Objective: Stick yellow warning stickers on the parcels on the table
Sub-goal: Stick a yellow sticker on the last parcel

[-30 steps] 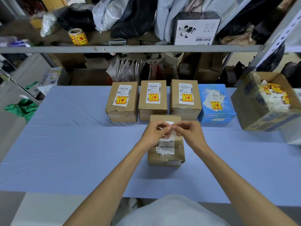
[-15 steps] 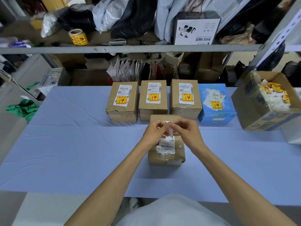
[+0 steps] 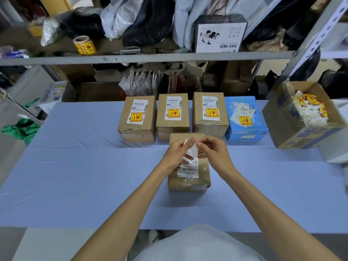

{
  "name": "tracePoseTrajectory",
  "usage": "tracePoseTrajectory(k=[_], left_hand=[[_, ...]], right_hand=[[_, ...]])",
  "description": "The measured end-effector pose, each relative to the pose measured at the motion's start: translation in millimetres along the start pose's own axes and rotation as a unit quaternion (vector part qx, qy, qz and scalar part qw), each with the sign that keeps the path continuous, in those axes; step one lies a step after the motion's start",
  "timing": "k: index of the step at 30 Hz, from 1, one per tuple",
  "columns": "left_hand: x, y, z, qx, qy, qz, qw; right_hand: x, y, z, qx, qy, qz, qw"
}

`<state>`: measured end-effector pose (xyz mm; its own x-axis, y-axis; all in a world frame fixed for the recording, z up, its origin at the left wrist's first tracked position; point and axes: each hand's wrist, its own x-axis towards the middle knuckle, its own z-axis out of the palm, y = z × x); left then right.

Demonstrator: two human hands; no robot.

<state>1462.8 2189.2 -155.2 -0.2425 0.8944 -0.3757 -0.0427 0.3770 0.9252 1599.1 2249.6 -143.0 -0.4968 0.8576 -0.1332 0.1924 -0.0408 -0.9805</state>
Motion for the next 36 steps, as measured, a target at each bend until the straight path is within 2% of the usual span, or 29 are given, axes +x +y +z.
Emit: tracePoseTrajectory(k=[3,6,10,14,16,23,29,33,36], left_hand=[[3.6,-5.3,-0.1,0.039,0.015,0.029,0.999],[3.6,-8.4,-2.1,0.02,0.016,0.038,0.999],[2.5,-10.0,-6.3,-0.009,0.065,0.035,0.997],[1.4,-5.8,-10.4,-0.006,0.06,0.026,0.998],[1.5,-3.2,-10.5,0.014,0.061,0.017,0.998],[5.1,-7.7,-9.8,0.068,0.143,0.005,0.987],[3.6,-6.2,-8.9,0.065,0.136,-0.004,0.989],[2.2,-5.1,-7.6,0.062,0.099,-0.017,0.993],[0.3,-4.7,-5.3,0.088,0.123,0.016,0.988]], right_hand=[[1.1,-0.3,-2.4,0.003,0.009,0.001,1.0],[2.7,1.2,-5.5,0.024,0.033,0.013,0.999],[5.0,5.4,-7.3,0.027,0.087,0.033,0.995],[9.0,7.2,-5.8,0.016,0.13,0.049,0.99],[10.1,7.9,-5.5,0.012,0.135,0.049,0.99],[8.8,15.0,-9.3,0.005,0.137,0.057,0.989],[9.8,16.8,-9.4,-0.002,0.139,0.061,0.988],[10.3,16.7,-7.8,-0.017,0.146,0.06,0.987],[9.5,15.7,-6.9,-0.028,0.151,0.061,0.986]])
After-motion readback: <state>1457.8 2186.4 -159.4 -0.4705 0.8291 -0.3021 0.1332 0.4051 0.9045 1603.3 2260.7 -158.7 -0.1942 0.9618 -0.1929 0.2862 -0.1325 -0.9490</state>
